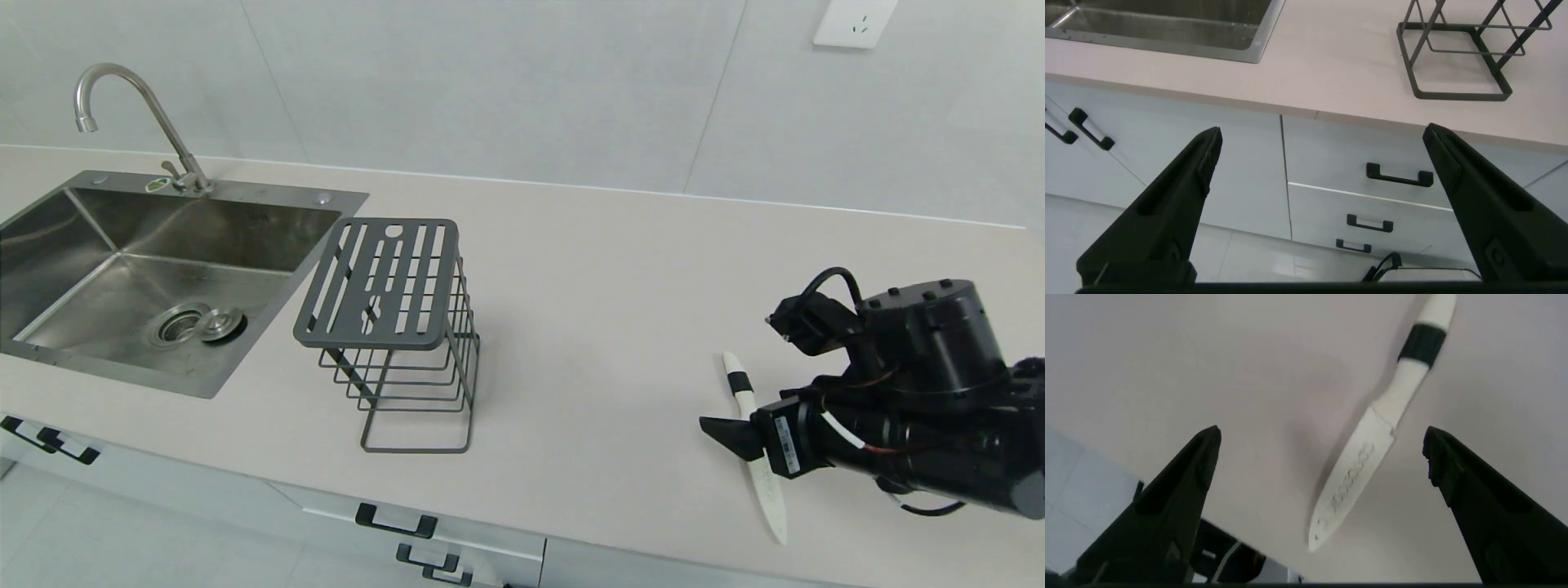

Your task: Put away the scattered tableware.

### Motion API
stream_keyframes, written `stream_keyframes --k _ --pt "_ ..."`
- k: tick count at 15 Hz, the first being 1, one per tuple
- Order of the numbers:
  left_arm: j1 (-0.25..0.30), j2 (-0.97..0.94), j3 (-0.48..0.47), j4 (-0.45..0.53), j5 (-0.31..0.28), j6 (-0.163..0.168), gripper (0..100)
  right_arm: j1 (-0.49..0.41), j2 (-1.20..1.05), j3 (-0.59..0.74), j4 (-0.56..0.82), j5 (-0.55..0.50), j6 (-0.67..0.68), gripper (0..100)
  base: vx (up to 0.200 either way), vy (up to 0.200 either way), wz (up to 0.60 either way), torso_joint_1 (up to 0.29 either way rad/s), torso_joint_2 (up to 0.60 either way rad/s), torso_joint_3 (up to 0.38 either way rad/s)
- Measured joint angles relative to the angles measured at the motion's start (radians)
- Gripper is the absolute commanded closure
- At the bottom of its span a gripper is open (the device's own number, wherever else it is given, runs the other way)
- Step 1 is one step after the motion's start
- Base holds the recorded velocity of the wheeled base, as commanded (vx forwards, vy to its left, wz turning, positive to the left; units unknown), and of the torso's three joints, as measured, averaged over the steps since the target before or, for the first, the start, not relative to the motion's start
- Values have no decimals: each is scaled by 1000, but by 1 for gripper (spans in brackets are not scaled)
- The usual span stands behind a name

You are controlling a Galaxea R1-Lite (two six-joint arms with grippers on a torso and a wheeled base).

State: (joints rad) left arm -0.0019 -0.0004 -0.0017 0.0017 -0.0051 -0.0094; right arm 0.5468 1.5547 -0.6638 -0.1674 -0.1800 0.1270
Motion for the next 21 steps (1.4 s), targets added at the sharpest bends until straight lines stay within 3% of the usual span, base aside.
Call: stream_keyframes --k 7,21 --pt "0 0 0 0 -1 0 0 -13 28 151 0 -28 59 0 0 0 0 0 0 0" --pt "0 0 0 0 -1 0 0 -60 126 35 -6 -66 45 0 0 0 0 0 0 0"
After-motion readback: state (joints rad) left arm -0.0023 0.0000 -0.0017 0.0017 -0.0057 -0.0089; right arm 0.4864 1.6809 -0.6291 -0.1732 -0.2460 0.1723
